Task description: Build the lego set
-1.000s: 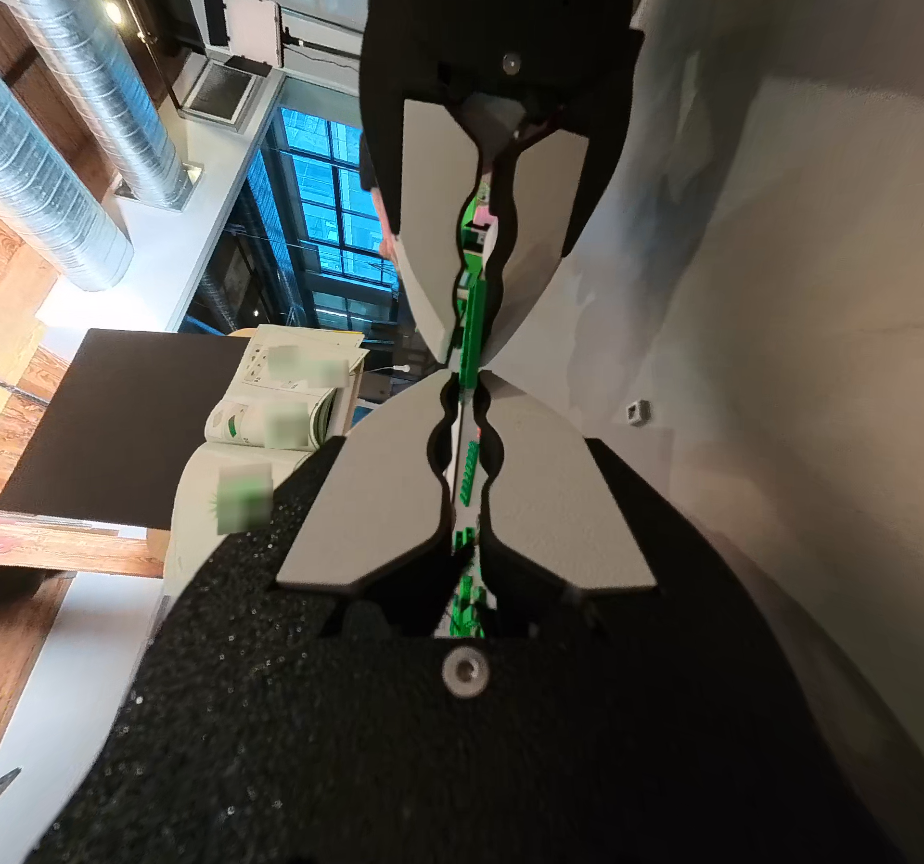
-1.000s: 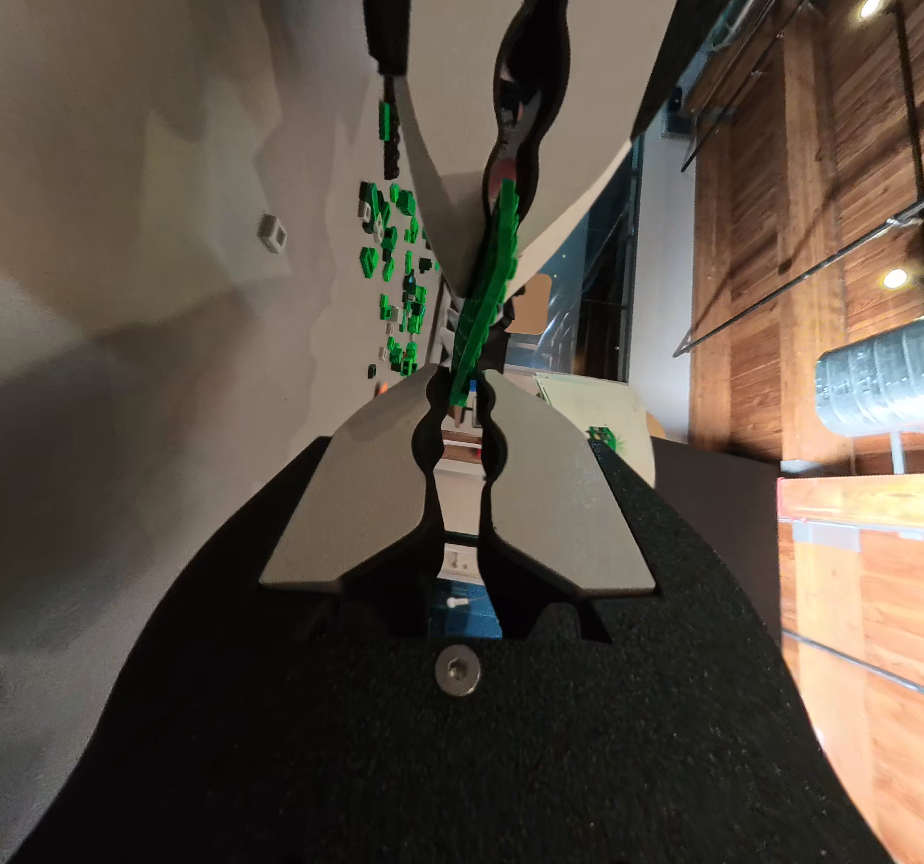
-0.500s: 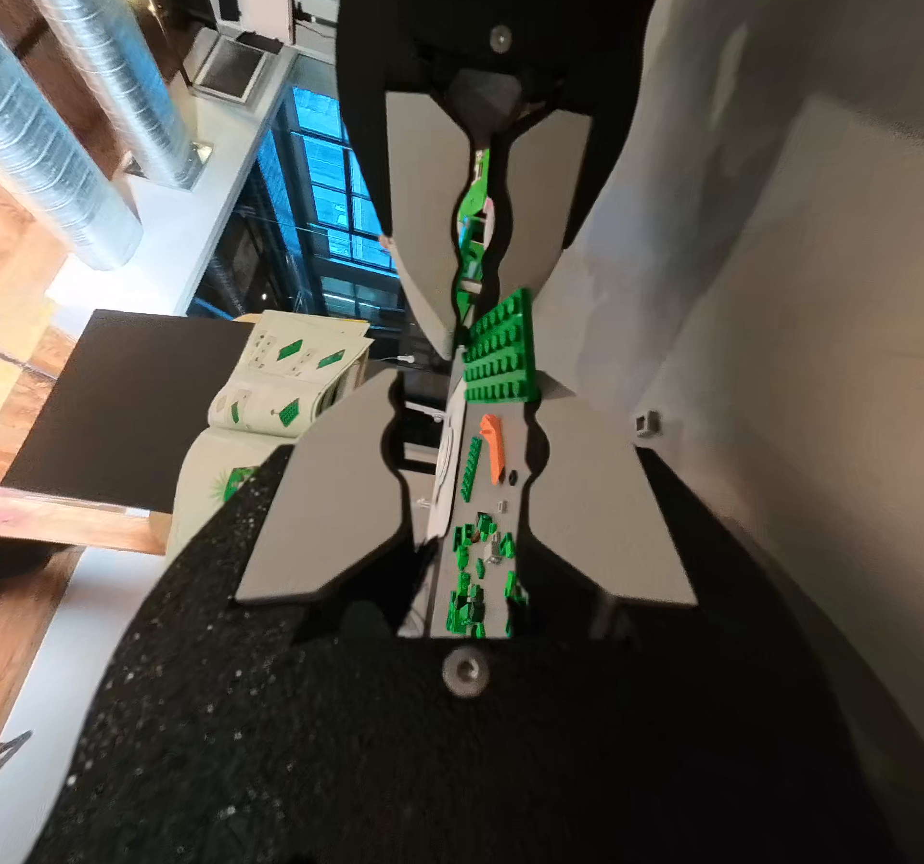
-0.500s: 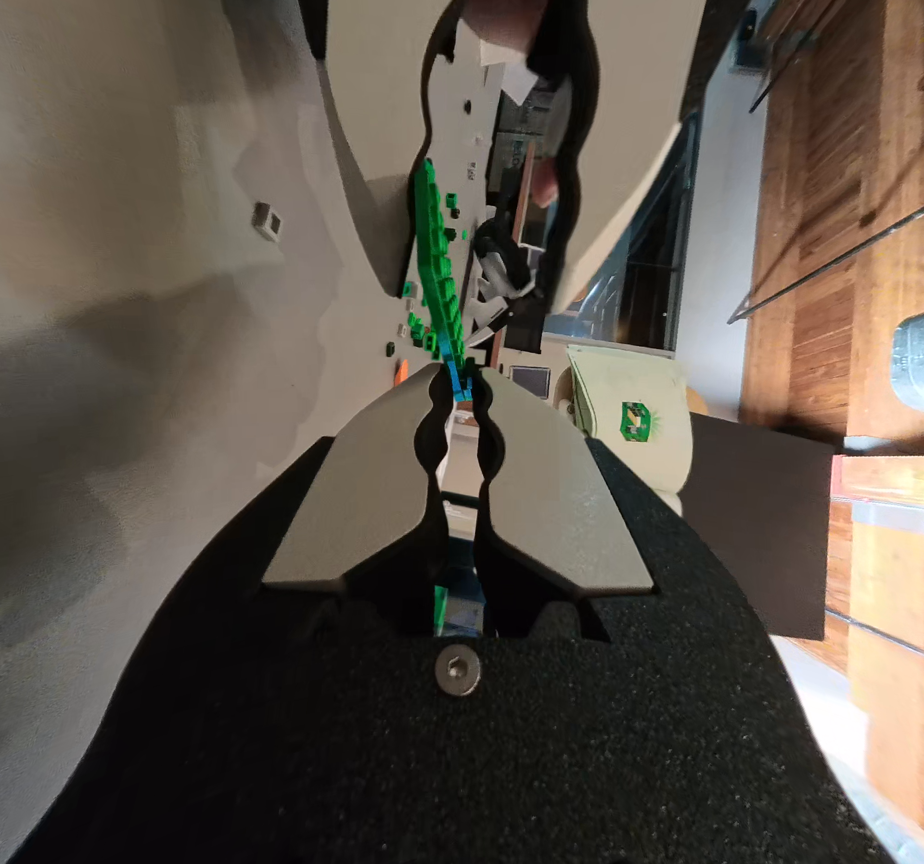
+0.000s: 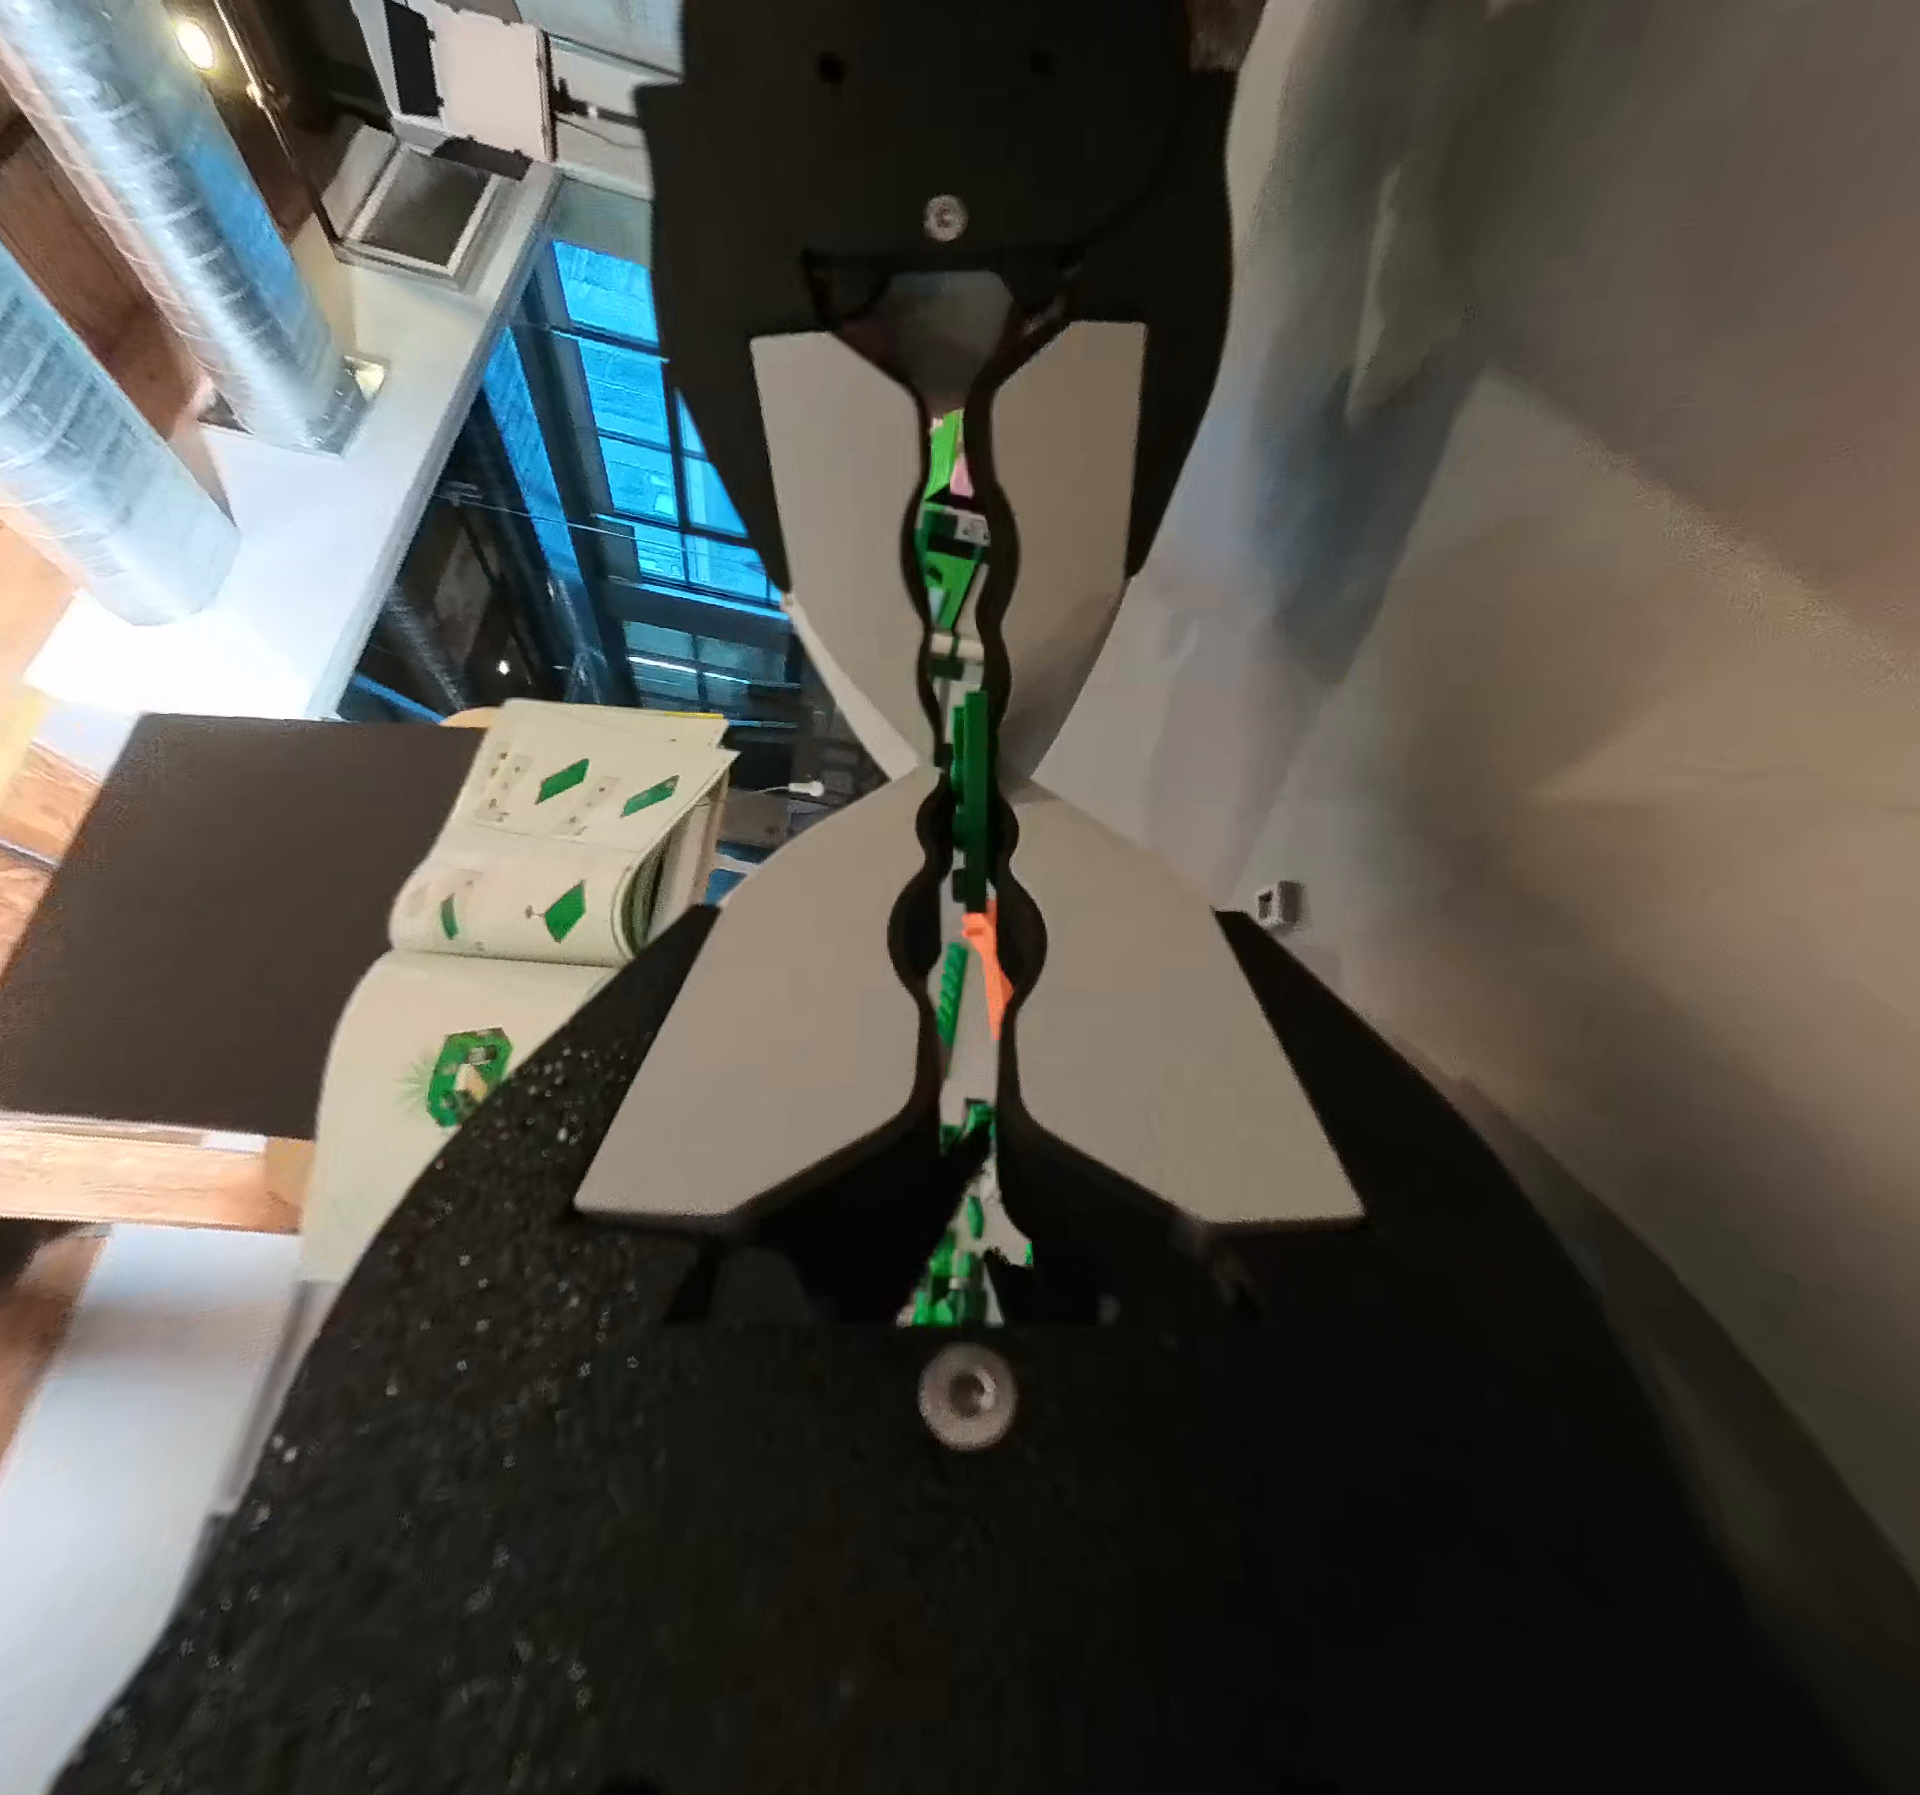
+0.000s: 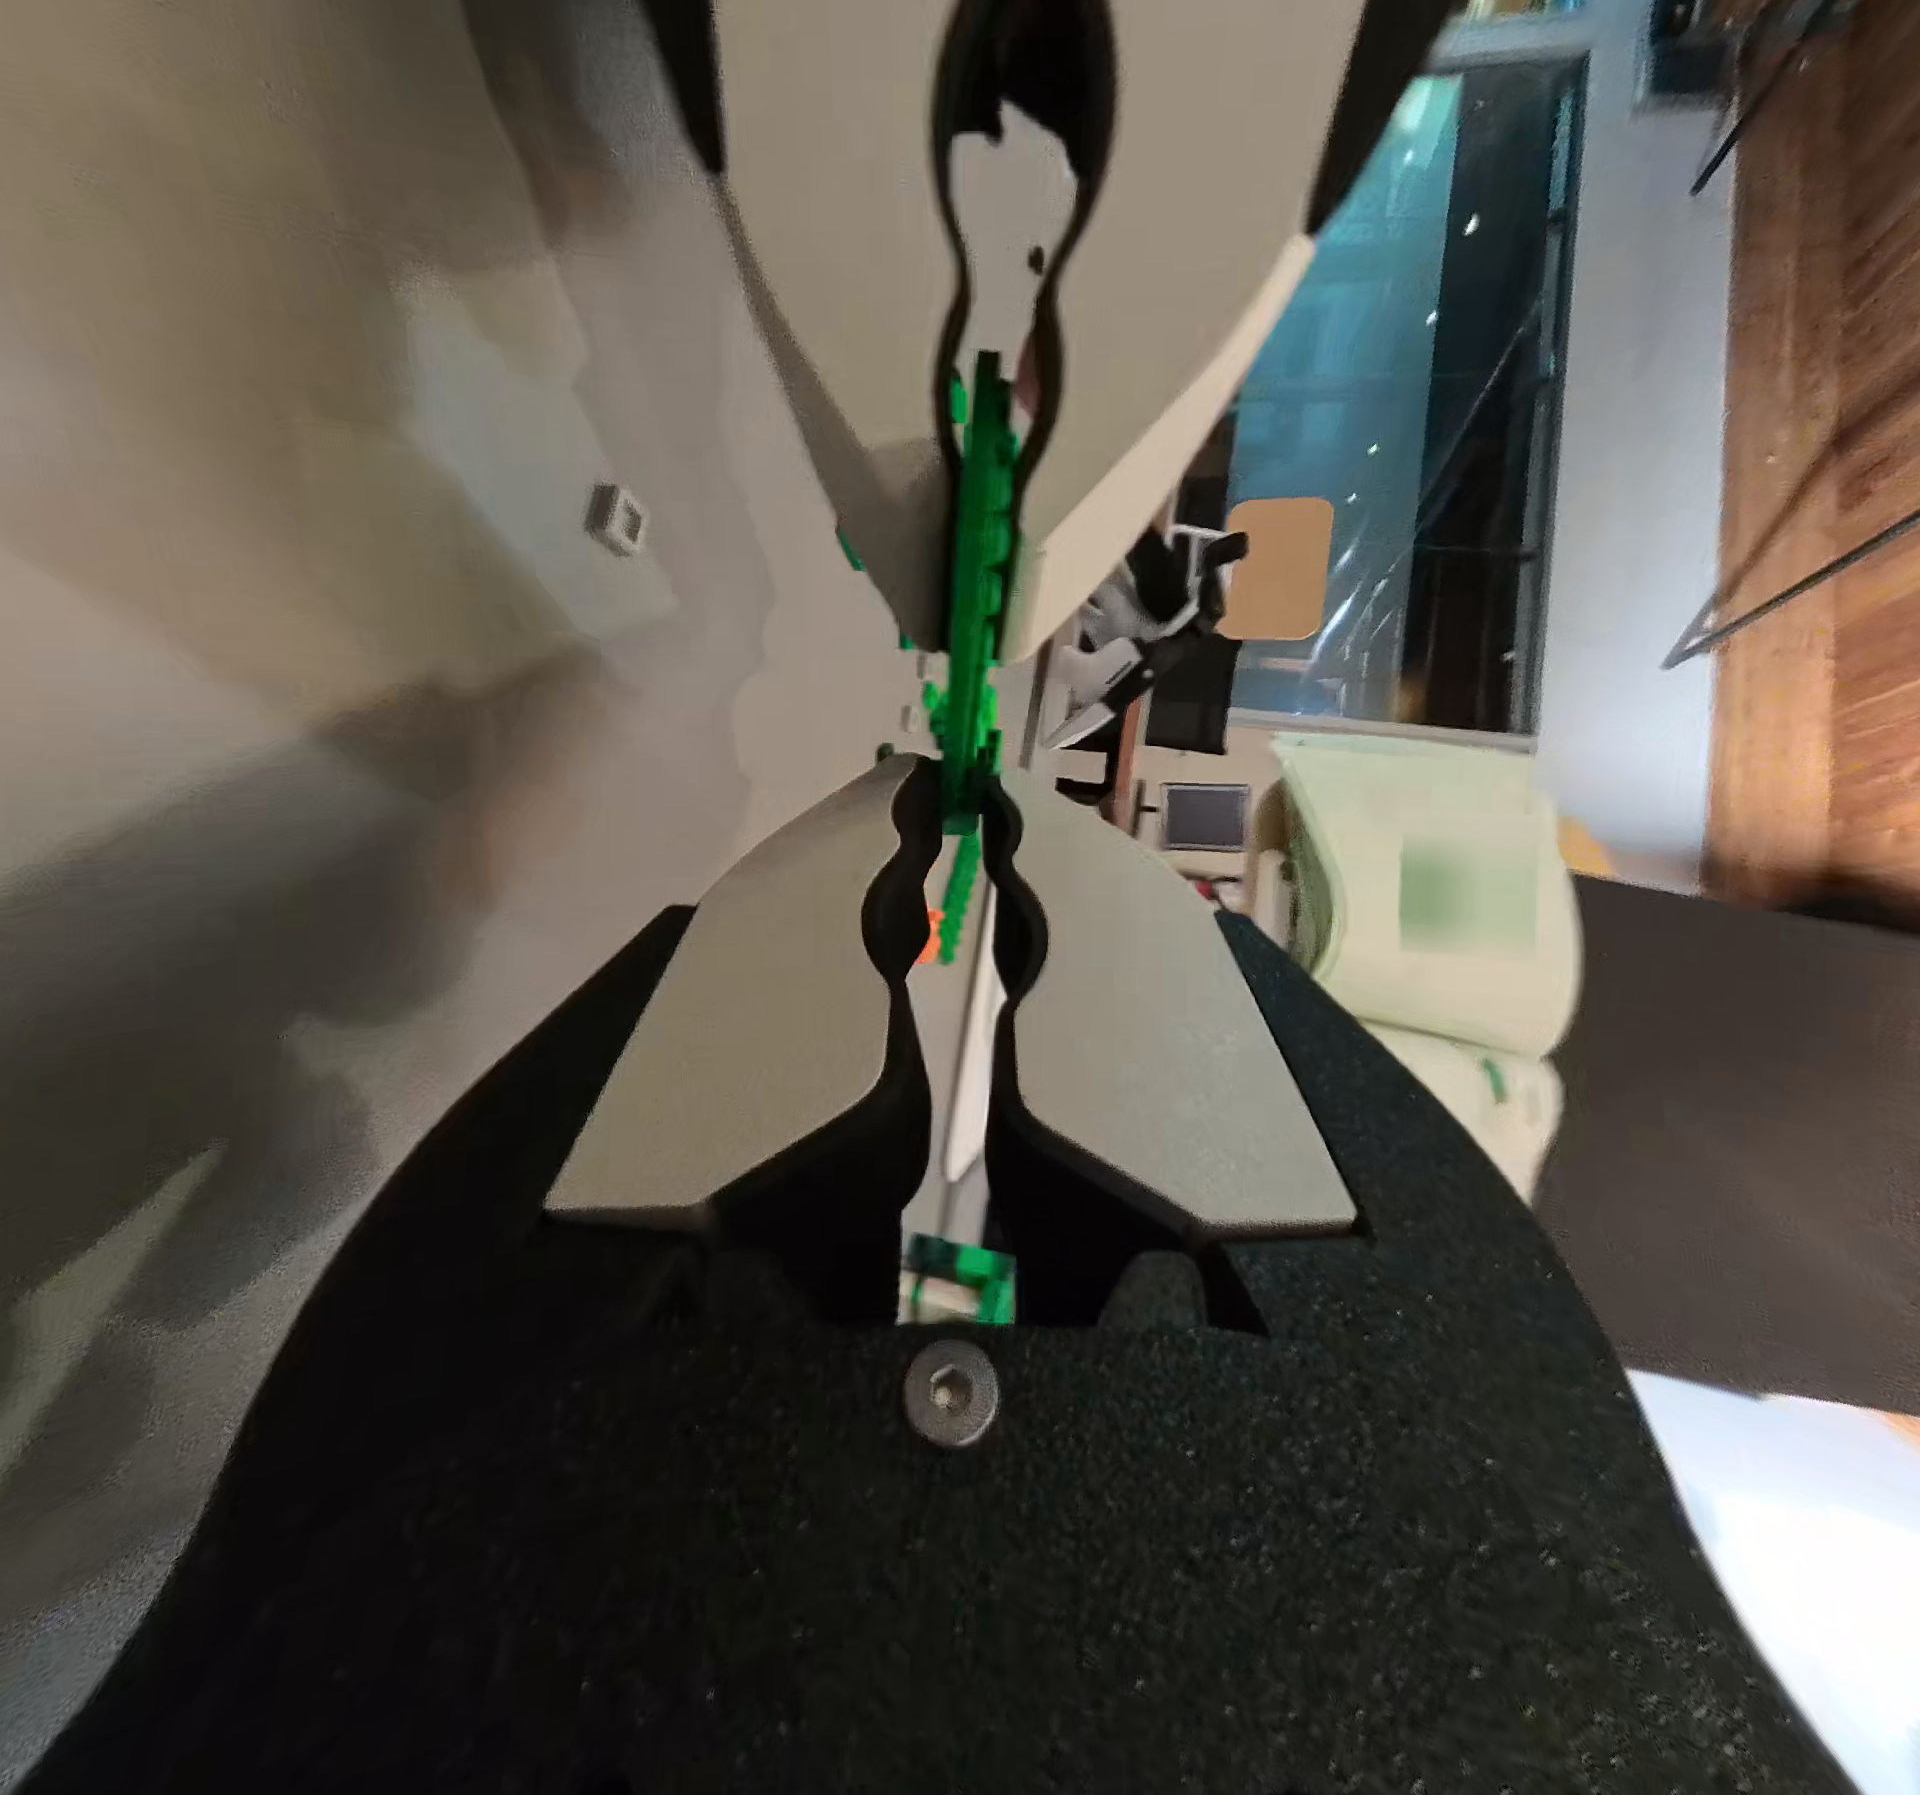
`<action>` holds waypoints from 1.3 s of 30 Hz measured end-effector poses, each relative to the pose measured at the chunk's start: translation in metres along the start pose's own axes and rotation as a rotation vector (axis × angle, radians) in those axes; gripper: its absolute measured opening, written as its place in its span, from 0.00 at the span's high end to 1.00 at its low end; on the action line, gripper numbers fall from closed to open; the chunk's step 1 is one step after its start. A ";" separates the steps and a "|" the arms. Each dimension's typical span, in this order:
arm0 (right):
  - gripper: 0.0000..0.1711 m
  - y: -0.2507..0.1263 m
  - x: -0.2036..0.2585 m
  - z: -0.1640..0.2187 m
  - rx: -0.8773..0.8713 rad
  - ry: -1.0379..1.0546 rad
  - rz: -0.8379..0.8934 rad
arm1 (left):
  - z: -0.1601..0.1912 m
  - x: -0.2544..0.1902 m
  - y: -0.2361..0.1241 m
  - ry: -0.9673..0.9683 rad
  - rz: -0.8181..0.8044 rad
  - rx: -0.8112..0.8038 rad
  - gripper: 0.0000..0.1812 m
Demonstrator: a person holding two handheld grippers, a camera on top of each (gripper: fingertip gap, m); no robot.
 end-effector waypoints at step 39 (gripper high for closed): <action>0.96 -0.007 -0.003 -0.007 -0.159 0.156 0.057 | 0.002 0.009 -0.002 -0.297 0.058 -0.096 0.96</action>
Point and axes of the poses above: each gripper's, where its closed fingertips meet, y out along the fingers, z out of its underside, x = y × z across the jaws, the point moved 7 cm from there along -y, back along the fingers, and after that the axes turned 1 degree about x, right-handed, at the moved point
